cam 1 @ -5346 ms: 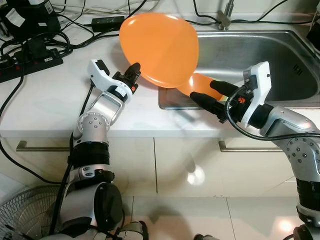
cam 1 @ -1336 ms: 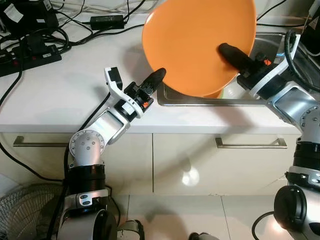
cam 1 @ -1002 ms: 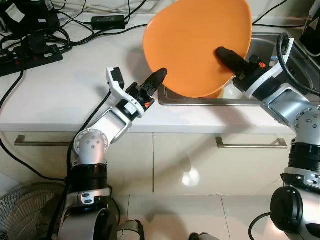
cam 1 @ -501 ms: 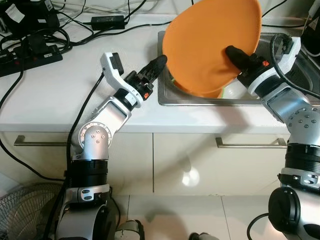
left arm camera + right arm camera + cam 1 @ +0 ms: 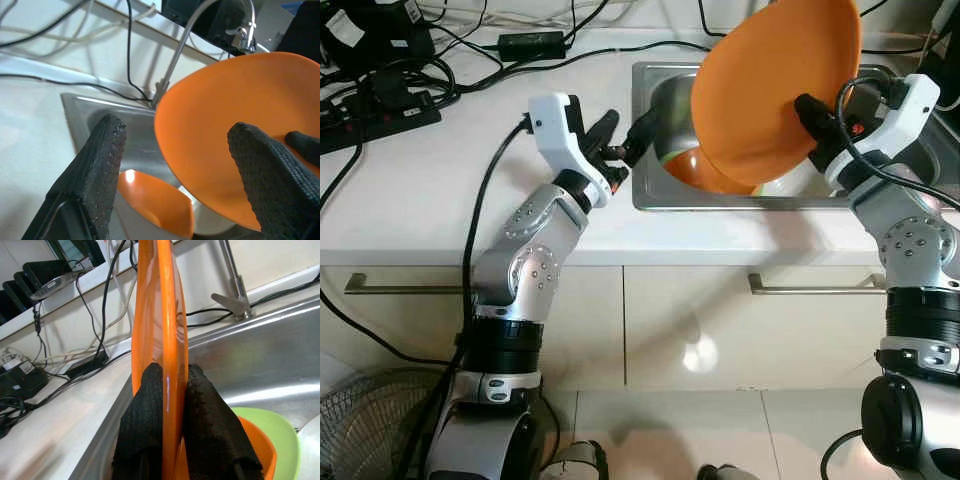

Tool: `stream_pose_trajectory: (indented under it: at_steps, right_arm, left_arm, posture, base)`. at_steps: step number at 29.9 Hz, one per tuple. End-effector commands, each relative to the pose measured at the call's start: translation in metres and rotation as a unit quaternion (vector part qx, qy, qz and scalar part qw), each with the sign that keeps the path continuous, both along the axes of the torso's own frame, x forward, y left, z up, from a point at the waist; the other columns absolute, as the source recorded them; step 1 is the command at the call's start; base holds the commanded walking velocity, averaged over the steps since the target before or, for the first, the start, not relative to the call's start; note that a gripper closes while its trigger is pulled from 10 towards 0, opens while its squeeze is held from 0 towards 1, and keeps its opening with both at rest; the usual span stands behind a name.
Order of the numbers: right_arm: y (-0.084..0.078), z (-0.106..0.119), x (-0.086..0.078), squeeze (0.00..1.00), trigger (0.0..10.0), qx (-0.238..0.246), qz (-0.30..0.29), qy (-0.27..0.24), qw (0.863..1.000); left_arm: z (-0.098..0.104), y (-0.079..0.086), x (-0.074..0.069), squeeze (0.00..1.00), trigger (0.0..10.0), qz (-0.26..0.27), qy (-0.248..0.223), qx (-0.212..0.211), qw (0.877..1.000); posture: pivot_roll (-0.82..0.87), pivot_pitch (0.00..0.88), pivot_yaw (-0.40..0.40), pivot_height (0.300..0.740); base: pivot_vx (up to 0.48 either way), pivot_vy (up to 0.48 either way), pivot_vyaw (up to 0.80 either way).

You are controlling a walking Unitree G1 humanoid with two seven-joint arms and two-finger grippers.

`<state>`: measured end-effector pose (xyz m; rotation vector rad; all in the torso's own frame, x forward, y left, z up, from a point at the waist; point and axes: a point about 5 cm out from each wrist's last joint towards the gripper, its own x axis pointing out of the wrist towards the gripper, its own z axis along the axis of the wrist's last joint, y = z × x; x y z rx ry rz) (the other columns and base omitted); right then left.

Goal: Kitchen organization

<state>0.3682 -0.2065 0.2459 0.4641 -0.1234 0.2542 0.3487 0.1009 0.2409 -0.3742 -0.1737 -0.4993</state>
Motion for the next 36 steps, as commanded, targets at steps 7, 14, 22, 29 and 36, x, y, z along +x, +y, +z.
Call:
stream_pose_trajectory:
  at_steps: [7, 14, 22, 29, 36]
  right_arm:
    - [-0.0007, 0.0077, 0.0013, 0.00, 0.0, -0.020, -0.010, -0.031, 0.999]
    - [0.0001, 0.0068, 0.0018, 0.00, 0.0, -0.024, -0.010, -0.034, 0.999]
    - [0.0021, 0.0061, 0.0021, 0.00, 0.0, -0.024, -0.008, -0.035, 0.999]
    - [0.0017, 0.0042, 0.0016, 0.00, 0.0, -0.027, -0.007, -0.032, 0.999]
    - [0.0005, 0.0031, 0.0012, 0.00, 0.0, -0.030, -0.006, -0.030, 0.999]
  left_arm:
    - [0.0032, 0.0000, 0.0021, 0.00, 10.0, 0.012, -0.014, 0.009, 1.000]
    - [0.0020, -0.0006, 0.0025, 0.00, 10.0, 0.013, -0.009, 0.011, 1.000]
    - [0.0012, -0.0004, 0.0040, 0.00, 10.0, 0.013, -0.005, 0.009, 1.000]
    - [0.0003, 0.0013, 0.0044, 0.00, 10.0, 0.015, -0.001, 0.002, 1.000]
    - [-0.0019, 0.0028, 0.0055, 0.00, 10.0, 0.022, 0.003, -0.002, 1.000]
  posture:
    - [0.03, 0.070, 0.016, 0.740]
    - [0.03, 0.069, 0.019, 0.740]
    - [0.03, 0.067, 0.021, 0.740]
    - [0.02, 0.072, 0.019, 0.740]
    - [0.02, 0.074, 0.018, 0.740]
  base:
    - [0.000, 0.000, 0.00]
    - [0.269, -0.148, 0.00]
    - [0.300, -0.274, 0.00]
    - [0.212, -0.113, 0.00]
    - [0.043, 0.035, 0.00]
